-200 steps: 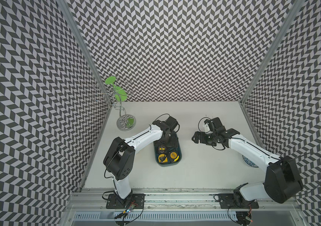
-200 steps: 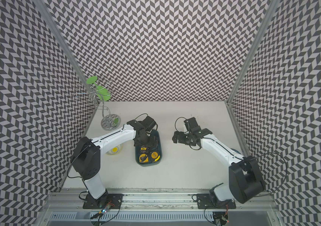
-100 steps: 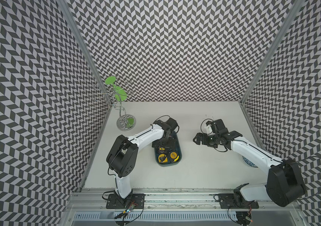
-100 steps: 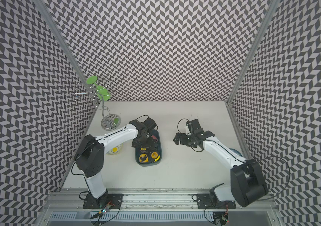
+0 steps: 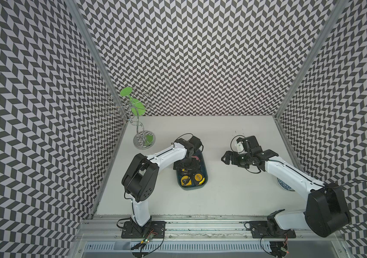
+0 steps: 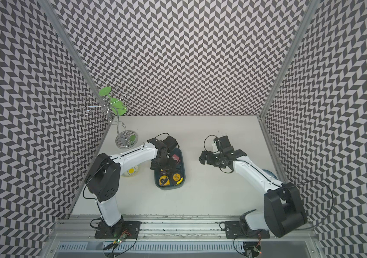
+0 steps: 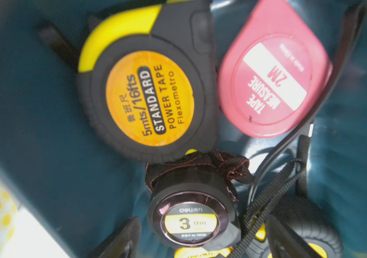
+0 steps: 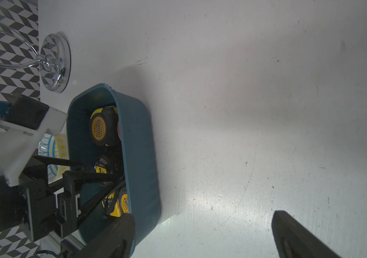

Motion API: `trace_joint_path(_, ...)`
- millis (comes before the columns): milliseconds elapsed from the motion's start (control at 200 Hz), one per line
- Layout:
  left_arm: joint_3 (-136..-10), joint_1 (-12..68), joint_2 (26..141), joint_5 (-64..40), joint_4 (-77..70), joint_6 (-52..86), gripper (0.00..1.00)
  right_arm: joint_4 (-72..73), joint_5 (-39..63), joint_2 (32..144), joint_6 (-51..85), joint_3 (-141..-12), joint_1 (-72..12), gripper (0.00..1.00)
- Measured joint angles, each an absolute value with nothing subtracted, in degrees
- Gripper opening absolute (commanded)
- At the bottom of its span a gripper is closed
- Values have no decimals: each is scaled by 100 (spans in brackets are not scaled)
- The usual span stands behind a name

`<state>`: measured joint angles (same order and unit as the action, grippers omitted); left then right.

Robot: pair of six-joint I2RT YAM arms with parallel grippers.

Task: Take the tape measure out of the storage box
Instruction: Pick up the tape measure from the storage box.

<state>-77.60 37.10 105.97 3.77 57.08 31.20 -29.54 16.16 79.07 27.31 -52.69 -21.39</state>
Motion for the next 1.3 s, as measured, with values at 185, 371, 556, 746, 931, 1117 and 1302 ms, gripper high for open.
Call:
trace_joint_path(185, -7736, 3708, 10597, 425, 5680, 3186, 87, -2950, 1629, 7902, 2746, -5170, -2106, 100)
trace_joint_path(371, -7706, 3708, 10597, 576, 5651, 3339, 82, -2928, 1634, 7843, 2746, -5074, -2080, 99)
trace_joint_path(556, -7607, 3708, 10597, 711, 5566, 3476, 81, -2895, 1636, 7828, 2749, -5043, -2069, 99)
trace_joint_path(746, -7391, 3708, 10597, 770, 5468, 3592, 80, -2823, 1645, 7828, 2746, -5041, -2062, 100)
trace_joint_path(931, -7282, 3708, 10608, 775, 5369, 3640, 72, -2821, 1649, 7828, 2746, -5028, -2032, 100)
trace_joint_path(1117, -7284, 3697, 10615, 797, 5384, 3712, 51, -2821, 1647, 7828, 2746, -4954, -2003, 100)
trace_joint_path(1302, -7363, 3697, 10615, 816, 5481, 3719, 29, -2816, 1649, 7828, 2749, -4950, -1994, 99)
